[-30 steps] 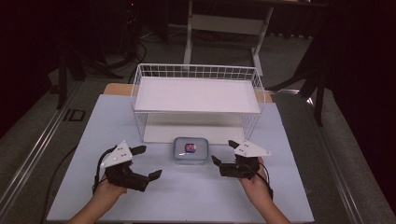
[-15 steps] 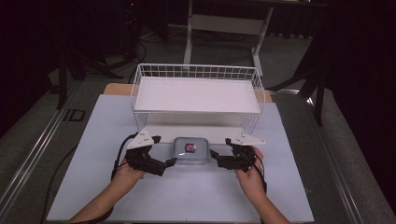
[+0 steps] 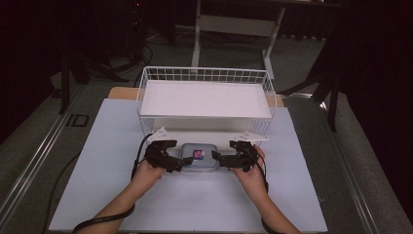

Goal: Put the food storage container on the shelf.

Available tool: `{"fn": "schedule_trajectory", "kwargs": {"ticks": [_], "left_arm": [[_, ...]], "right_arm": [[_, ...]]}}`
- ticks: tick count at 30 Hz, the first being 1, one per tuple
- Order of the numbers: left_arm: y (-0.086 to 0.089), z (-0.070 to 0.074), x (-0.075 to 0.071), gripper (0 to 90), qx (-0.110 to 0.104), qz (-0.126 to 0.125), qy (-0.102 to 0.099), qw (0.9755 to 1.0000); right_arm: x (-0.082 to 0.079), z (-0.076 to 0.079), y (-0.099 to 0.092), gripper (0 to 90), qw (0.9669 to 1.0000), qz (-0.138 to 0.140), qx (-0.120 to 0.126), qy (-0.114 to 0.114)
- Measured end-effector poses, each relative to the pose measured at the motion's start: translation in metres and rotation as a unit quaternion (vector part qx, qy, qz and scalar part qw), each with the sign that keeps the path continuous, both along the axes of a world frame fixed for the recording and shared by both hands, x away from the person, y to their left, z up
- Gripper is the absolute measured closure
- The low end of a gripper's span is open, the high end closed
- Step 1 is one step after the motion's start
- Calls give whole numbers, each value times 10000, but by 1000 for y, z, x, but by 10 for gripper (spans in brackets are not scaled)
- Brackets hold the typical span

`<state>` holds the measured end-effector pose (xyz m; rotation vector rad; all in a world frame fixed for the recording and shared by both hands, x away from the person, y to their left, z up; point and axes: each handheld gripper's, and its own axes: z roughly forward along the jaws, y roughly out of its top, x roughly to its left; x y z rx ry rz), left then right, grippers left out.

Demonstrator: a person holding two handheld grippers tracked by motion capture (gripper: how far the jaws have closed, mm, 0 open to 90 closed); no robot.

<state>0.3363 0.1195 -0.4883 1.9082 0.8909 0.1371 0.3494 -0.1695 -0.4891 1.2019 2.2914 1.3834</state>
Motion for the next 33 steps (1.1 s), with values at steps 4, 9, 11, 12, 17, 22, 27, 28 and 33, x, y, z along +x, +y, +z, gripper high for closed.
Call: {"fn": "schedule_trajectory", "kwargs": {"ticks": [4,9,11,12,17,22,27,28,33], "left_arm": [[-4,-7,11,5,191,227,325,9990],[-5,-15,16,5,156,247,554,9980],[-5,-18,17,5,149,256,670,9973],[-5,-19,18,8,173,290,690,9970],[-5,-24,21,74,150,394,938,9947],[-5,-32,24,190,33,393,1258,9913],[-2,-37,27,251,-214,295,1537,9874],[-1,-38,27,251,-293,287,1606,9862],[-1,-39,24,250,-287,312,1620,9859]], "right_arm": [[5,-5,4,112,9998,-95,39,176],[5,-9,8,140,9996,-38,41,277],[5,-12,10,157,9995,-2,-76,308],[5,-13,11,157,9994,0,-59,333],[8,-22,12,170,9984,0,-14,574],[8,-27,13,201,9971,16,42,765],[13,-29,13,198,9935,72,225,1115],[14,-30,14,199,9916,88,286,1259],[12,-34,23,169,9866,168,383,1580]]}}
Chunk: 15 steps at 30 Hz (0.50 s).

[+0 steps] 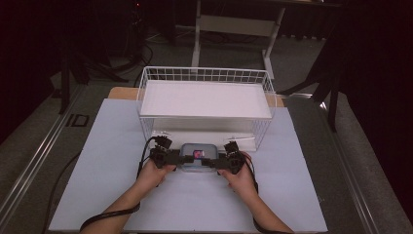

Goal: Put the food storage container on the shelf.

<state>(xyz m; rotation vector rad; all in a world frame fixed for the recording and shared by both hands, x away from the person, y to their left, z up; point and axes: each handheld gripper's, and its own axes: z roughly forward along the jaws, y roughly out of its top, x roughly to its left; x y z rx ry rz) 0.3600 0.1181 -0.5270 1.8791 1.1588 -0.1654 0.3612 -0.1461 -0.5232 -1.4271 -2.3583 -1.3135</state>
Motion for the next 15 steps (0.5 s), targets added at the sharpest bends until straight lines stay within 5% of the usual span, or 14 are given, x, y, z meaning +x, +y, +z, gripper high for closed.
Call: {"fn": "schedule_trajectory", "kwargs": {"ticks": [10,15], "left_arm": [[-3,8,-11,308,274,-24,-152,9995],[-7,11,-20,316,502,-45,-337,9982]], "right_arm": [[-7,7,-3,263,9998,-167,-80,86],[-14,9,-1,268,9996,-128,-234,-62]]}}
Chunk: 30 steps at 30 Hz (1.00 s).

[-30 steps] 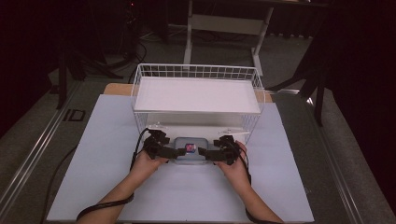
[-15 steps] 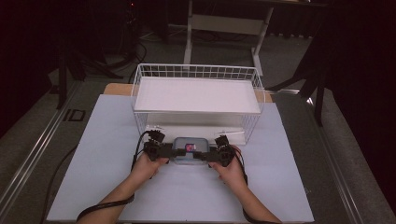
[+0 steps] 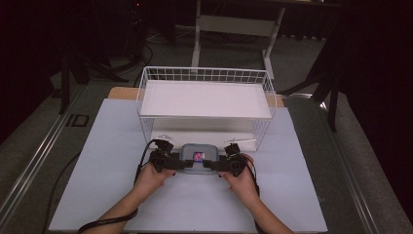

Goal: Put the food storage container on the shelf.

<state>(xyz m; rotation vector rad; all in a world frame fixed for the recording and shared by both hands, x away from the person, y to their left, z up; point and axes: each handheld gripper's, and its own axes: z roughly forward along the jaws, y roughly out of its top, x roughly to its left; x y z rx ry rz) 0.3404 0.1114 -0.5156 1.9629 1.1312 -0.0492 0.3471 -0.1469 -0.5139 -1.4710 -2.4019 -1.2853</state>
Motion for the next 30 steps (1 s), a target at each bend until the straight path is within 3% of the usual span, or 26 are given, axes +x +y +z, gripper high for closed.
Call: {"fn": "schedule_trajectory", "kwargs": {"ticks": [2,5,6,10,14,21,26,30], "left_arm": [[-2,2,-5,320,129,11,-72,9999],[3,5,-7,397,-45,152,34,9999],[2,5,-9,406,0,115,-35,9999],[3,6,-14,431,-29,166,-95,9998],[1,10,-18,446,117,152,-155,9997],[-3,11,-25,447,155,322,-219,9991],[-3,11,-23,446,86,358,-181,9992],[-6,22,-19,448,94,373,-357,9986]], "right_arm": [[-3,1,0,278,9999,29,-49,-90],[-4,1,-8,378,9995,-143,274,51],[-5,0,-10,379,9994,-115,327,40],[-10,4,-9,387,9997,-110,210,-22],[-14,7,-7,392,9999,-80,67,-109],[-19,8,-7,396,9997,-95,57,-206],[-20,12,-4,393,9993,-106,-105,-339],[-16,20,-8,392,9989,-152,-13,-438]]}}
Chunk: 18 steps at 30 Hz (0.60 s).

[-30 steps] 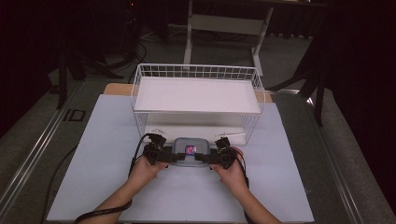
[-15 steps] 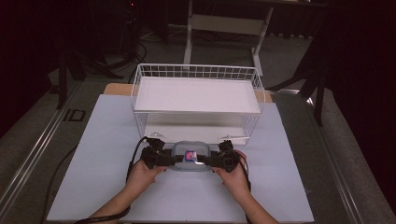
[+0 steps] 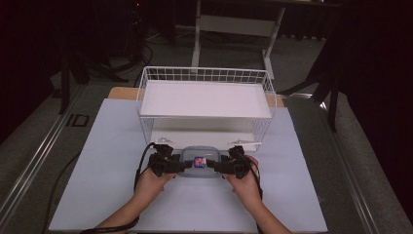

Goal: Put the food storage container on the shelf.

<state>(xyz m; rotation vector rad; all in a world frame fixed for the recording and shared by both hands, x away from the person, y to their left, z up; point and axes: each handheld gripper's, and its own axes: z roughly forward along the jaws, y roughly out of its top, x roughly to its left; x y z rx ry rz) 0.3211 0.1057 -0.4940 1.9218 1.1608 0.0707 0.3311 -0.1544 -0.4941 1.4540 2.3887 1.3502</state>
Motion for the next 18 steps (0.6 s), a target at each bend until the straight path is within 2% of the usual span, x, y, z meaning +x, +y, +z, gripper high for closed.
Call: {"fn": "schedule_trajectory", "kwargs": {"ticks": [5,9,14,18], "left_arm": [[-4,14,11,448,-35,47,-206,9998],[-5,19,22,448,-69,42,-340,9994],[-7,14,36,446,-109,48,-323,9994],[-9,9,43,444,-94,62,-297,9995]], "right_arm": [[11,14,-4,389,9997,-89,87,-190],[19,22,-6,389,9993,-185,138,-294],[31,20,-6,389,9989,-274,141,-348],[39,13,-7,388,9990,-309,167,-278]]}}
